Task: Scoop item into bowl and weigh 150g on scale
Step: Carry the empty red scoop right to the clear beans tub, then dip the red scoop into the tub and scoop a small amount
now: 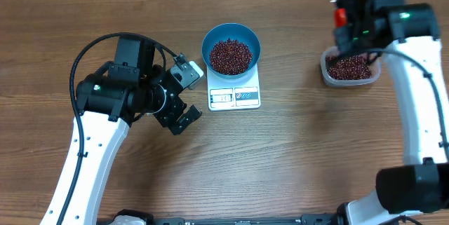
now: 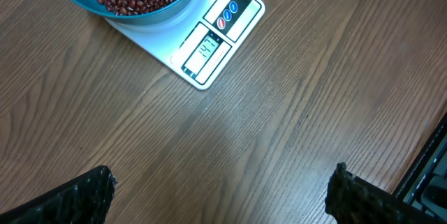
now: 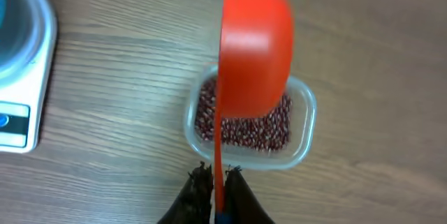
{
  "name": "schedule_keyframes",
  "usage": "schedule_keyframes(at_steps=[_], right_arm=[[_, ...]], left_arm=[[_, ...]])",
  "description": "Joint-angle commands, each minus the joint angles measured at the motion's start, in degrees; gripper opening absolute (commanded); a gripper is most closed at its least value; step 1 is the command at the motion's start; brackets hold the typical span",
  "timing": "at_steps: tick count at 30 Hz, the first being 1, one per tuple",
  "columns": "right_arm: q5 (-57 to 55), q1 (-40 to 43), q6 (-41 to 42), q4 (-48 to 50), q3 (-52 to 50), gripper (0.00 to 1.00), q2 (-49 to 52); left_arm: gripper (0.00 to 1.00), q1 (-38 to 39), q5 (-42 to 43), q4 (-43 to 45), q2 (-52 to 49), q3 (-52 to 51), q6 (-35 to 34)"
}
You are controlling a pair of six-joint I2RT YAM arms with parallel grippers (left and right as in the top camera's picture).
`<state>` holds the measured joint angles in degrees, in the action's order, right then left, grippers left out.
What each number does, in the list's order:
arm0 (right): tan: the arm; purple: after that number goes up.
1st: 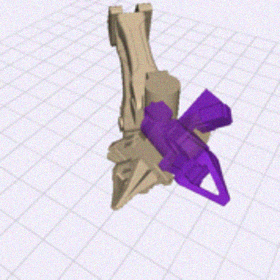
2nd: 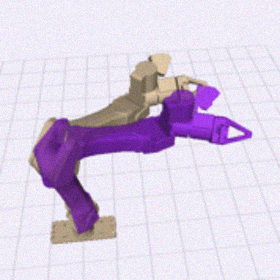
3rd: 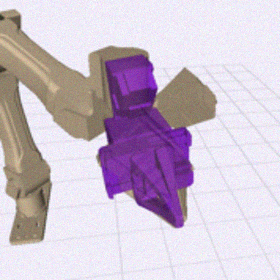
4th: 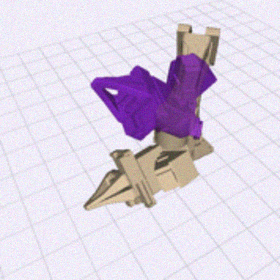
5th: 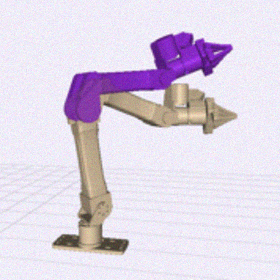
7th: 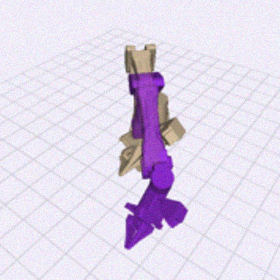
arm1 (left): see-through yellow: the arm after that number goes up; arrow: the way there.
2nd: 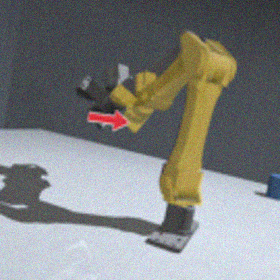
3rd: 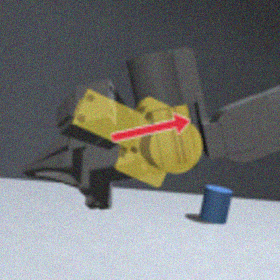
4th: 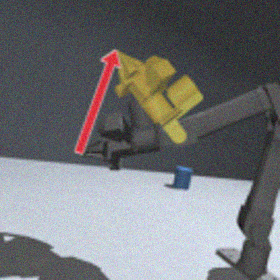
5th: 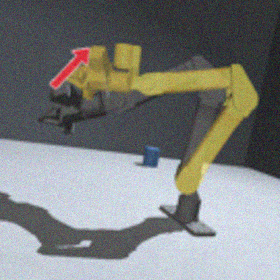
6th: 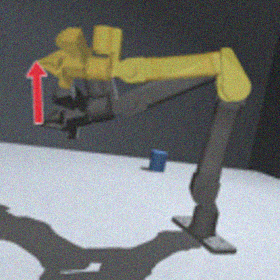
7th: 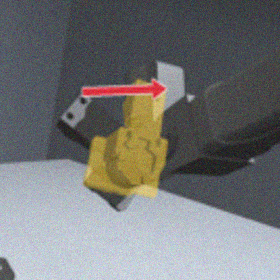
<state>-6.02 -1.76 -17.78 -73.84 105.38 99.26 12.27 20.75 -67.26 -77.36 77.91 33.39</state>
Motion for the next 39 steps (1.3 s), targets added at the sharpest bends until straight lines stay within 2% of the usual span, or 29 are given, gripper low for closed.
schedule_keyframes(at_steps=[1,7,25,32,39], right_arm=[[7.4,4.2,1.3,0.1,0.0,0.09,1.5],[7.9,8.6,1.3,0.4,-3.8,0.04,5.2],[5.7,8.6,1.1,8.6,-15.9,0.04,8.3],[14.9,8.6,1.1,9.3,-16.7,0.04,8.4],[16.9,8.7,1.2,8.8,-16.7,0.04,8.4]], left_arm=[[1.00,-0.3,0.0,0.2,0.9,-0.2,-0.4],[1.00,-0.3,0.0,0.2,0.9,-0.2,-0.4],[1.00,-0.3,0.0,0.2,0.9,-0.2,-0.4],[1.00,-0.3,0.0,0.2,0.9,-0.2,-0.4],[1.00,-0.3,0.0,0.2,0.9,-0.2,-0.4]])
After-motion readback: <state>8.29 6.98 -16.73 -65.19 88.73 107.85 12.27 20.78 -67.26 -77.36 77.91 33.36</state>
